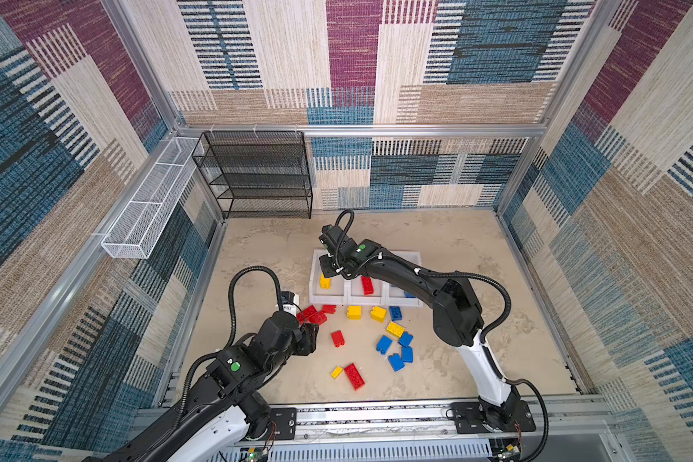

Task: Sort the legos into containers by color
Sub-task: Place the lego in the container, then pick up the lego from the middle-left of the table.

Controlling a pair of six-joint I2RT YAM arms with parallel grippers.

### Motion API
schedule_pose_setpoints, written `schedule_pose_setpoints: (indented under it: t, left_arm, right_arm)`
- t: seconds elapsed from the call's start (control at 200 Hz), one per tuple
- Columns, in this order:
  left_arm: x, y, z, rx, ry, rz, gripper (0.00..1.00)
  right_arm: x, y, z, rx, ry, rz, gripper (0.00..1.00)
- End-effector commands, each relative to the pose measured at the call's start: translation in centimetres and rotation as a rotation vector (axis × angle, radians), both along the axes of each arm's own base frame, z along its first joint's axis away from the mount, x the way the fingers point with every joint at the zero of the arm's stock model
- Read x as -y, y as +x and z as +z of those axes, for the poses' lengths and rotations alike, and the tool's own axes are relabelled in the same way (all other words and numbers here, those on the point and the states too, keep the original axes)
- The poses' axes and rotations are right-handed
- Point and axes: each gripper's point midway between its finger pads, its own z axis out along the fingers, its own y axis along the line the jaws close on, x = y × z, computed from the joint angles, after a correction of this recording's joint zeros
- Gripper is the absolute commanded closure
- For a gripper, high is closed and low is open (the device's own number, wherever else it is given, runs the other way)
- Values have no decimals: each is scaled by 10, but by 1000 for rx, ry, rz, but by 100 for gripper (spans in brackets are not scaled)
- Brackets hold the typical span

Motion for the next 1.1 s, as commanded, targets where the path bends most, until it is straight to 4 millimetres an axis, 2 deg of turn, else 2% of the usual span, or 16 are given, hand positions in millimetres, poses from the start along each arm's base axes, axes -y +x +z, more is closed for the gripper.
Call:
schedule_pose_setpoints:
  t: [0.0,0.21,0.321,0.586,0.706,0.826,0.982,1.002,1.097]
  left_arm:
    - [3,1,2,3,-19,0,32]
    - [0,0,-1,-9,-11,12,32]
    - [2,-1,-4,-19,-28,16,32]
    - [-1,0,0,-12,-21,25,32]
    - [-1,2,2,-1,-13,23,32]
    - [-8,6,0,-1,26,60,30]
    - [-19,14,-12,-61,41,134,27]
    - [-20,15,-15,-76,40,144,26]
    - [-25,20,-30,-152,41,189,23]
  right_arm:
    - [3,0,-3,-5,-2,-15,68]
    - [11,-3,1,-1,-10,-30,48]
    - [16,-4,7,9,-10,-32,41]
    - [19,-12,27,23,40,-23,37]
    - [21,-21,45,28,94,-10,36]
    - [34,-31,65,52,125,-17,35]
    - [57,-47,78,62,154,-43,35]
    - [62,-51,72,50,148,-47,35]
    - [78,-64,72,41,161,-62,34]
